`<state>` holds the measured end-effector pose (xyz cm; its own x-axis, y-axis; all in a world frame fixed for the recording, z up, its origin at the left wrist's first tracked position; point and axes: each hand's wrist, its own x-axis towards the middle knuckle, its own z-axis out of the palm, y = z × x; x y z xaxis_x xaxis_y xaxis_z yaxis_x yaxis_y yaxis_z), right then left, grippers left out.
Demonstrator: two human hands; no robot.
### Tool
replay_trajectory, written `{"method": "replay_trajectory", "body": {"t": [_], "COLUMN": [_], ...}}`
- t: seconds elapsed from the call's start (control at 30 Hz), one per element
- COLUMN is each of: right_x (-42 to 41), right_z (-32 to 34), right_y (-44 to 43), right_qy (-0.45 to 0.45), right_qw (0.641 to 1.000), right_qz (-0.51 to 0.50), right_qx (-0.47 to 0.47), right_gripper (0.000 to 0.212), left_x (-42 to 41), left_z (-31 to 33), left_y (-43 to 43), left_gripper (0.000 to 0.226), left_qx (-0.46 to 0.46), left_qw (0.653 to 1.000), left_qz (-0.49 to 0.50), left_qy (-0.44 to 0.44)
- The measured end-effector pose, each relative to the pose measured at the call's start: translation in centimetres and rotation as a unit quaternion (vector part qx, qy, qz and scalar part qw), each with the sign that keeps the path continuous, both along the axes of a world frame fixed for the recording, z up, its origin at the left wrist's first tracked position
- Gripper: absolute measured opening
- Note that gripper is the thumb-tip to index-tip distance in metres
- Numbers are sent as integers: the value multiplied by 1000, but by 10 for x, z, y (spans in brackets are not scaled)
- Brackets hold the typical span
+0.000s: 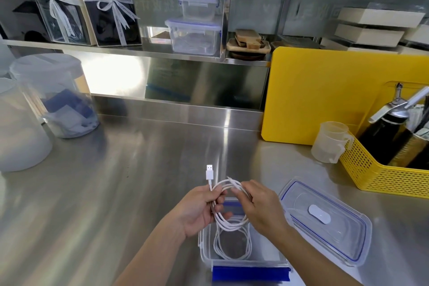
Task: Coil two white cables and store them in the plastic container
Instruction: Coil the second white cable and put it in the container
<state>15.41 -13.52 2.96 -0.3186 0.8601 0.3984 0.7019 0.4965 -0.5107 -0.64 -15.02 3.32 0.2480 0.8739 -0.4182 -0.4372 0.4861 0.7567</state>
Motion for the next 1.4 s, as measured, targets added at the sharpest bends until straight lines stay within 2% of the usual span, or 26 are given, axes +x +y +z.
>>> {"method": "replay_trajectory", "body": {"t": [0.07, 0.2, 0.33, 0.4, 0.5, 0.63, 0.7, 0.77, 0.83, 0.93, 1.0, 1.1, 1.2, 1.27, 1.4], "right_x": [0, -4, 1, 9, 23, 35, 39, 43, 47, 50, 51, 55, 60, 62, 63], "right_z": [-3, -3, -3, -5, -12, -23, -26, -27, -29, -30, -31, -38, -48, -54, -59], "right_y": [3, 7, 12, 15, 18, 19, 18, 17, 16, 17, 17, 17, 15, 15, 13], "right_qy": [57, 97, 51, 10, -30, -97, -120, -160, -195, -251, -298, -340, -380, -408, -413], "right_qw": [997, 986, 984, 980, 968, 948, 946, 952, 956, 952, 940, 928, 914, 905, 905], "right_qz": [-6, -36, -68, -73, -77, -90, -100, -111, -120, -111, -99, -82, -77, -64, -54], "right_qx": [-60, -133, -154, -184, -236, -290, -285, -234, -184, -136, -133, -128, -120, -103, -84], "right_gripper": [25, 32, 29, 26, 33, 27, 20, 7, 18, 16, 15, 12, 18, 20, 30], "left_x": [4, 10, 11, 12, 18, 31, 37, 45, 52, 60, 66, 74, 80, 84, 89], "left_z": [-1, -6, -11, -14, -19, -22, -23, -25, -30, -34, -36, -40, -47, -50, -56], "left_y": [2, 5, 5, 4, 1, 0, 3, 5, 9, 13, 14, 13, 13, 13, 16], "left_gripper": [7, 29, 22, 16, 16, 16, 20, 22, 19, 12, 13, 13, 13, 21, 28], "left_qx": [18, 112, 161, 145, 114, 97, 83, 69, 77, 80, 81, 73, 58, 60, 97], "left_qw": [998, 957, 922, 927, 945, 932, 926, 916, 894, 873, 870, 842, 828, 810, 772], "left_qz": [40, 153, 121, 74, 12, 3, -15, -37, -53, -77, -104, -142, -161, -178, -216], "left_qy": [42, 218, 330, 338, 307, 348, 368, 393, 439, 475, 476, 515, 535, 556, 590]}}
